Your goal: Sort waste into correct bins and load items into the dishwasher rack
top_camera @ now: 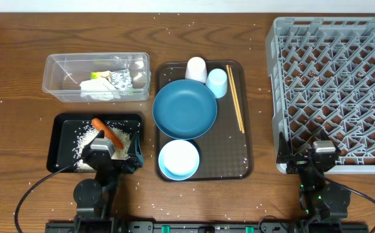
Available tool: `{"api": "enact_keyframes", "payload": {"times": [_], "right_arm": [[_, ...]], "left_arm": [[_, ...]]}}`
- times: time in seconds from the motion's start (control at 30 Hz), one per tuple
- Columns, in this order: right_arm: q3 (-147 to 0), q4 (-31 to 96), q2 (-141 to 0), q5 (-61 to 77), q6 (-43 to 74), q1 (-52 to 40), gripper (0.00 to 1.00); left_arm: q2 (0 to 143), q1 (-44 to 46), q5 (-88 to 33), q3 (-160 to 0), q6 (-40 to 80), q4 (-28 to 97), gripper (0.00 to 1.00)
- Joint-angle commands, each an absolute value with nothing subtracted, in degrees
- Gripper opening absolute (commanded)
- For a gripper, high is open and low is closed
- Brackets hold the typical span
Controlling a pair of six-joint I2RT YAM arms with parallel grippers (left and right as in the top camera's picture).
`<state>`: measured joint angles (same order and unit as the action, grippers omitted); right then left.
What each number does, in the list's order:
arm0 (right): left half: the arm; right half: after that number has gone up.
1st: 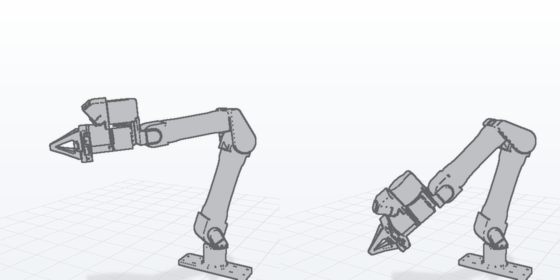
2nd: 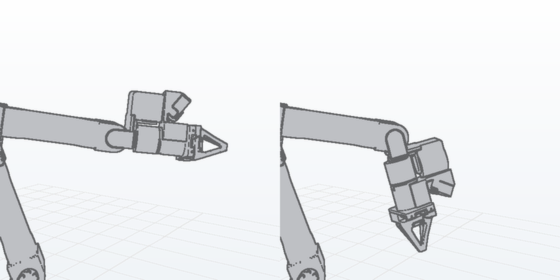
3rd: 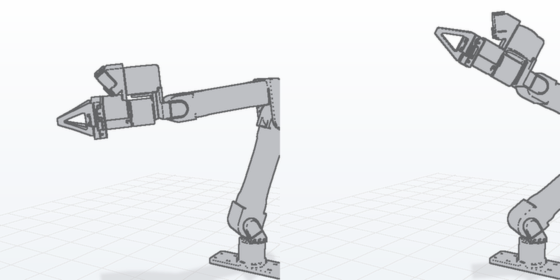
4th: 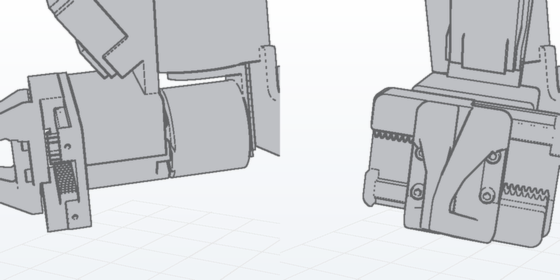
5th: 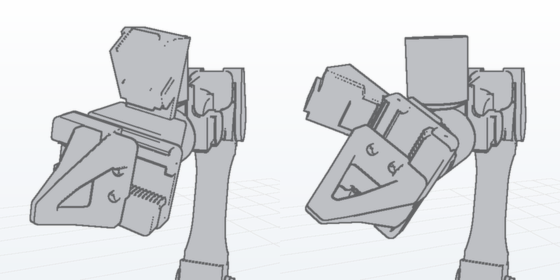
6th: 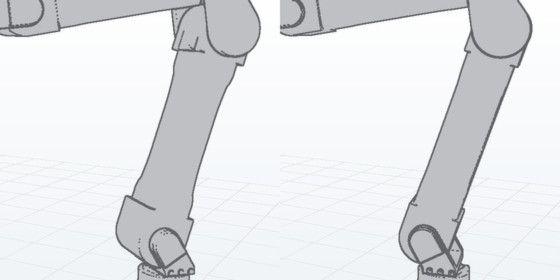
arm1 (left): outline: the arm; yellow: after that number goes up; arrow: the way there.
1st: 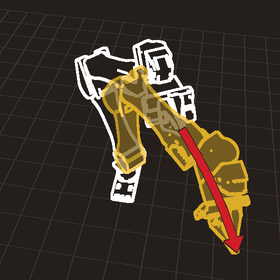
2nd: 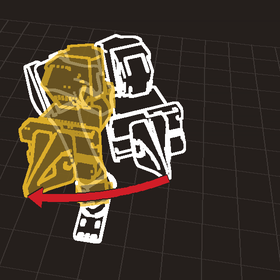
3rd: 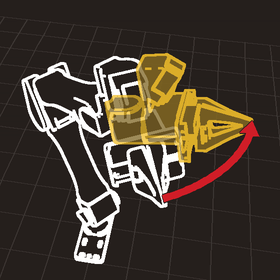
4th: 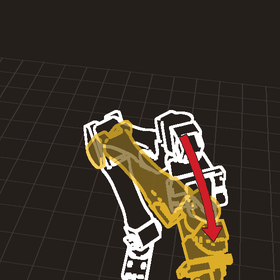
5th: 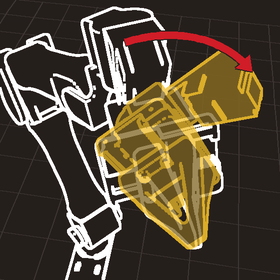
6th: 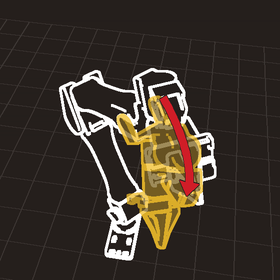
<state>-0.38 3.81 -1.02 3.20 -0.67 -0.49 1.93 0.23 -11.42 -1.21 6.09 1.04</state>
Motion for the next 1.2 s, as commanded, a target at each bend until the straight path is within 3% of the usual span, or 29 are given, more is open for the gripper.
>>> {"api": "enact_keyframes", "payload": {"times": [0.0, 1.17], "right_arm": [[-0.32, 4.05, -0.86, 3.27, -0.73, -0.01, 0.99], [-0.32, 4.05, -0.86, 3.27, -0.73, -0.01, 0.99]], "left_arm": [[0.08, 0.45, -9.30, -0.23, 4.47, 3.33, 0.98], [0.30, 0.45, -7.88, -0.23, 4.29, 3.33, 0.98]]}}
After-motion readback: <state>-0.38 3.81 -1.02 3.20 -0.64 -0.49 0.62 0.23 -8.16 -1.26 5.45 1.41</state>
